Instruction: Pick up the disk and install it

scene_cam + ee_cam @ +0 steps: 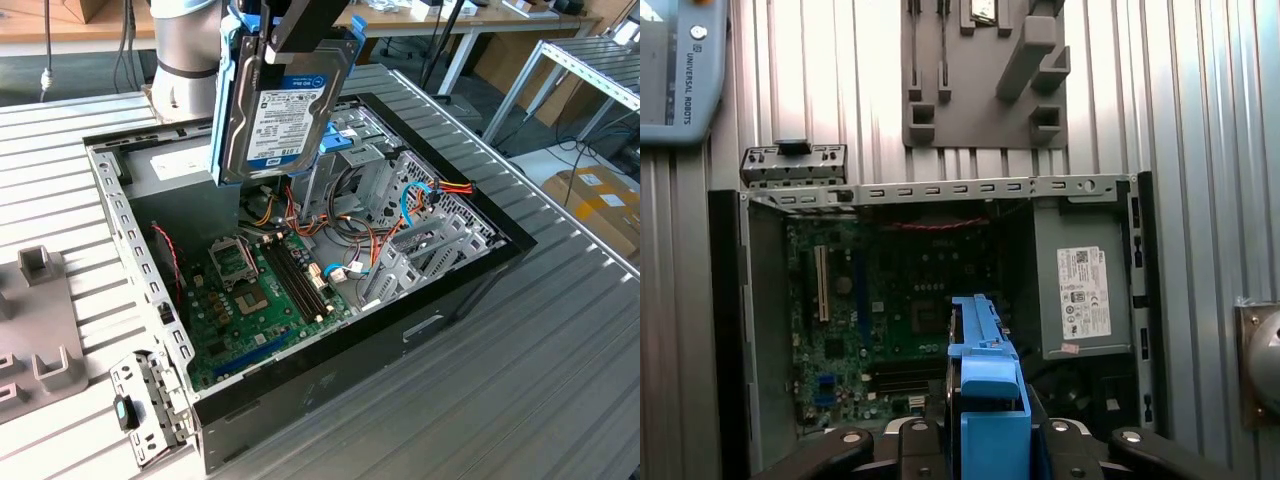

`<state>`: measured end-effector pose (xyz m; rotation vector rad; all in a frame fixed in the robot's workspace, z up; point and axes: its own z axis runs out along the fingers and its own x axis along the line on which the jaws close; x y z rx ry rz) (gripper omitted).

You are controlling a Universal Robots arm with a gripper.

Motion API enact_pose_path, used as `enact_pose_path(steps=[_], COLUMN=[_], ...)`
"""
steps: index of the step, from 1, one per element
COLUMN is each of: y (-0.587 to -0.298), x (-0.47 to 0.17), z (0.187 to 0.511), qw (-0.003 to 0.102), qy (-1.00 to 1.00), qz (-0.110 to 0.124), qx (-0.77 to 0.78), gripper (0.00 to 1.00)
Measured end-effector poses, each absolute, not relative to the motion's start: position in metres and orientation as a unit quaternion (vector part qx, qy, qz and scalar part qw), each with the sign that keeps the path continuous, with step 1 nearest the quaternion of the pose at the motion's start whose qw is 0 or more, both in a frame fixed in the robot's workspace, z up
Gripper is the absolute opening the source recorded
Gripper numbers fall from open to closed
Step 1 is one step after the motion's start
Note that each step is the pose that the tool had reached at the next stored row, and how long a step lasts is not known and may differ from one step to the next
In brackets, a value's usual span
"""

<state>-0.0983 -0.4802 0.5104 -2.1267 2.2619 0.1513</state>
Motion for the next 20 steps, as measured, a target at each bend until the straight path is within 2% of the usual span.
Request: enact_pose_path(steps=[20], y=[-0.494], x=[-0.096], z=[0.510], qw=[0.017], qy=[0.728], qz=[0.049], qx=[-0.684], gripper=[0.37])
